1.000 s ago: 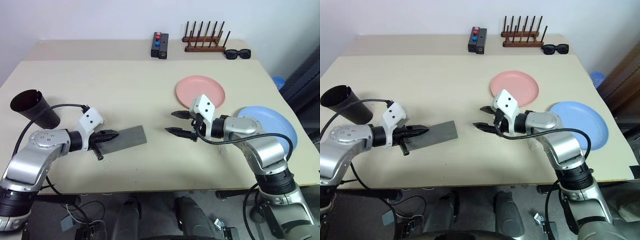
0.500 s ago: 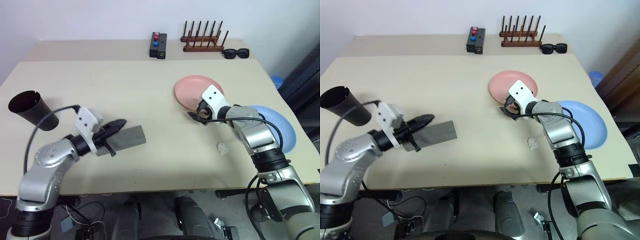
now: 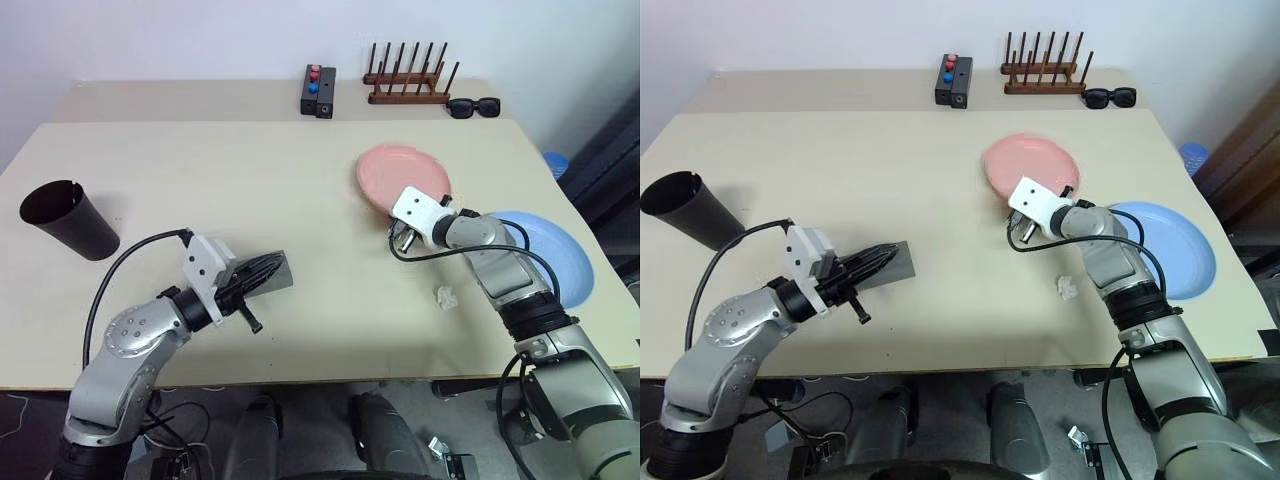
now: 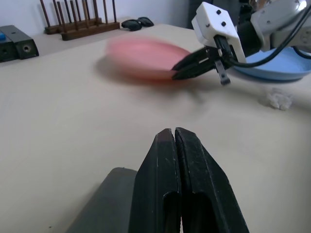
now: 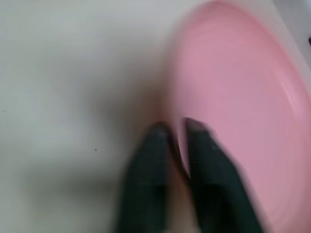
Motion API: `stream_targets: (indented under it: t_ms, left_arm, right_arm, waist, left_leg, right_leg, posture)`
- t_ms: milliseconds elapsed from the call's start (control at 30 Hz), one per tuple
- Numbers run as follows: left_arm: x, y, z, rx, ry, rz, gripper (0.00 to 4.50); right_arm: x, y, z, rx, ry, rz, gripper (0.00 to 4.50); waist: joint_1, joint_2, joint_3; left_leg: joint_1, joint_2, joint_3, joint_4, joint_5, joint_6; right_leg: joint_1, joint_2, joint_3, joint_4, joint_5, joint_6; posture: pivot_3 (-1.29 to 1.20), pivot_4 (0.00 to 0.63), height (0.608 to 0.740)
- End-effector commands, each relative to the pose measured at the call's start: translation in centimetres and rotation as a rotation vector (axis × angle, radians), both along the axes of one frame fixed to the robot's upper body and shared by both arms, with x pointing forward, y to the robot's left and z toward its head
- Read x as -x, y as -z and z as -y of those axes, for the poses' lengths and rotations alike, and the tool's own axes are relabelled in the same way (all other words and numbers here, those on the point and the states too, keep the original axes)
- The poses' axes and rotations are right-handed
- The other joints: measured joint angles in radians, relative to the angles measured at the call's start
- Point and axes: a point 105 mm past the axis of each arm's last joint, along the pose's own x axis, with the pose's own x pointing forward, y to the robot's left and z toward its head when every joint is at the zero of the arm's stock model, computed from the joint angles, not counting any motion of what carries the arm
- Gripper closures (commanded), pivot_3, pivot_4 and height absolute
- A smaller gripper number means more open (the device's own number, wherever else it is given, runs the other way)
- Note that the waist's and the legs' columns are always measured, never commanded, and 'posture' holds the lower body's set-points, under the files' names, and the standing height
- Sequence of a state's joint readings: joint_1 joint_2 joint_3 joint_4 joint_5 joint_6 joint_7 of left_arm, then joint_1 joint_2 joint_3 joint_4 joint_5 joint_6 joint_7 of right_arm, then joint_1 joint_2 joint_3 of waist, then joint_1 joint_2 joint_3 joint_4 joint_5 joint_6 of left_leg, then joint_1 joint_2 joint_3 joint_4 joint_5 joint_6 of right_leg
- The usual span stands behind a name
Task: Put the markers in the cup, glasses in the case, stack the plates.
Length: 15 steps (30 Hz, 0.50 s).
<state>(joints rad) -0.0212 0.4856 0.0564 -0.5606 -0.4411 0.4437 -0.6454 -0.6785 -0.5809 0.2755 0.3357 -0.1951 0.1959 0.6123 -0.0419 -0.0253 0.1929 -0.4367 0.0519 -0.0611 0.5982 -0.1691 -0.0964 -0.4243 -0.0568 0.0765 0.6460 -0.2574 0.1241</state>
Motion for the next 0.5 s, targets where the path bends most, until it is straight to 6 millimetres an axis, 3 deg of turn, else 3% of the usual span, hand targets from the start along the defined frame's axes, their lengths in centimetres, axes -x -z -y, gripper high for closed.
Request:
stream_targets:
  t_ms: [33, 167, 267, 400, 500]
  left_arm:
    - [-0.2, -1.1, 0.5, 0.015, -0.004, 0.061, 4.50]
    - [-0.9, -1.3, 0.3, 0.031, -0.023, 0.075, 4.50]
    - [-1.8, -1.8, 0.0, 0.044, -0.030, 0.094, 4.50]
    - [-2.6, -1.9, 0.1, 0.040, -0.003, 0.101, 4.50]
    - [-3.1, -1.7, 0.4, 0.037, 0.024, 0.097, 4.50]
  right_arm:
    - [0.8, -2.5, 0.2, 0.045, -0.032, 0.113, 4.44]
    - [2.1, -4.5, 1.1, 0.114, -0.055, 0.199, 4.44]
    - [3.7, -6.6, 2.9, 0.146, -0.054, 0.233, 4.44]
    - [6.5, -8.0, 6.3, 0.203, -0.037, 0.175, 4.44]
    - [9.2, -8.2, 10.1, 0.254, 0.027, 0.065, 4.44]
  waist:
    - [0.002, 0.000, 0.000]
    - [0.002, 0.001, 0.000]
    - [0.004, 0.001, 0.001]
    - [0.011, 0.001, 0.000]
    - [0.021, 0.001, 0.000]
  left_leg:
    - [0.000, 0.000, 0.000, 0.000, 0.000, 0.000]
    - [0.000, 0.000, 0.000, 0.000, 0.000, 0.000]
    - [0.000, 0.000, 0.000, 0.000, 0.000, 0.000]
    - [0.000, 0.000, 0.000, 0.001, 0.000, 0.000]
    - [0.000, -0.001, 0.000, 0.001, 0.000, 0.000]
  right_leg:
    - [0.000, 0.000, 0.000, 0.000, 0.000, 0.000]
    - [0.000, 0.000, 0.000, 0.000, 0.000, 0.000]
    - [0.000, 0.000, 0.000, 0.000, 0.000, 0.000]
    - [0.001, 0.000, 0.000, -0.001, -0.001, 0.000]
    - [0.001, 0.000, 0.000, -0.001, -0.001, 0.000]
  posture:
    - [0.00, 0.150, 0.740]
    - [0.00, 0.150, 0.740]
    - [0.00, 0.150, 0.740]
    - [0.00, 0.150, 0.740]
    - [0.00, 0.150, 0.740]
